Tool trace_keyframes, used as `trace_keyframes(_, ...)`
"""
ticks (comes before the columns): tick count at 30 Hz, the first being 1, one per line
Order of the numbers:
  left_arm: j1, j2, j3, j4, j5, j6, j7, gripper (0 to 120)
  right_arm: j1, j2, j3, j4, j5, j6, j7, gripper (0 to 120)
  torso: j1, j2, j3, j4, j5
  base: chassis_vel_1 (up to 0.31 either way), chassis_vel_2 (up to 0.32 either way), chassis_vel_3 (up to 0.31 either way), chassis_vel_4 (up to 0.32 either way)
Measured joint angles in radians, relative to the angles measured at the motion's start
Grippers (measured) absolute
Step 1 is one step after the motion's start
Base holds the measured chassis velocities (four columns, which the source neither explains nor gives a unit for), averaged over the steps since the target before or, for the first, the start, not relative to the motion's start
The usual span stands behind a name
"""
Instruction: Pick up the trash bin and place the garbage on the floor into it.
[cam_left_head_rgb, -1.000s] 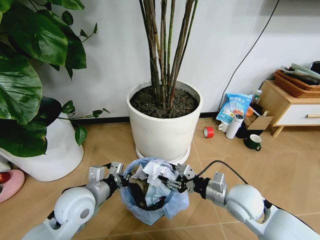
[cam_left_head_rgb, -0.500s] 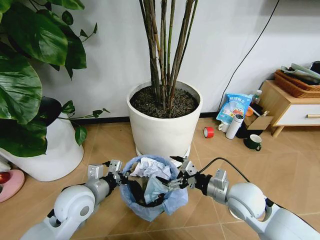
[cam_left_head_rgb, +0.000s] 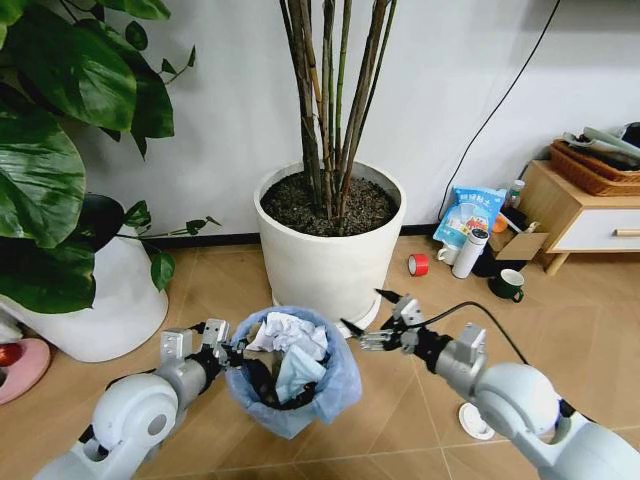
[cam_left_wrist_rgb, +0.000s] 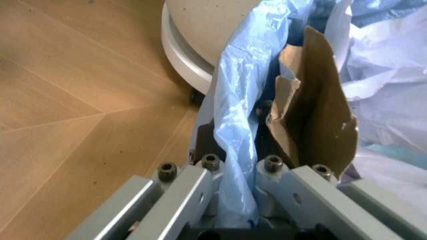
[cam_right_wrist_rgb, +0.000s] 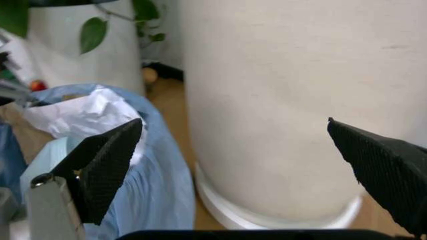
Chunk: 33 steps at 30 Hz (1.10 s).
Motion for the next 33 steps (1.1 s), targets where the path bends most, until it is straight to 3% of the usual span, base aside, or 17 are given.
trace_keyframes(8,0.004,-0.013,-0.006,0.000,0.010,0.000,0.005,0,-0.178,0.075,0.164,0.041,-0.016,-0.050,0.023,100,0.000,0.000,0.000,0.0005,0.0000,0.000,0.000,0.000,0.000)
trace_keyframes(13,-0.001,-0.016,-0.012,-0.010,0.012,0.000,0.009,0,-0.277,0.154,0.245,-0.101,-0.110,-0.047,0.025,100,0.000,0.000,0.000,0.0002,0.0006,0.000,0.000,0.000,0.000)
trace_keyframes(16,0.000,-0.014,-0.019,-0.023,0.011,0.000,0.012,0,-0.276,0.204,0.265,-0.246,-0.134,-0.038,0.047,100,0.000,0.000,0.000,0.0002,0.0008,0.000,0.000,0.000,0.000)
trace_keyframes(25,0.009,-0.019,-0.018,-0.046,0.012,0.000,0.012,0,-0.219,0.247,0.288,-0.497,-0.128,-0.049,0.098,100,0.000,0.000,0.000,0.0003,0.0006,0.000,0.000,0.000,0.000)
trace_keyframes(33,0.017,-0.021,-0.015,-0.054,0.014,-0.001,0.011,0,-0.168,0.274,0.299,-0.639,-0.130,-0.087,0.125,100,0.000,0.000,0.000,0.0003,0.0004,0.000,0.000,0.000,0.000)
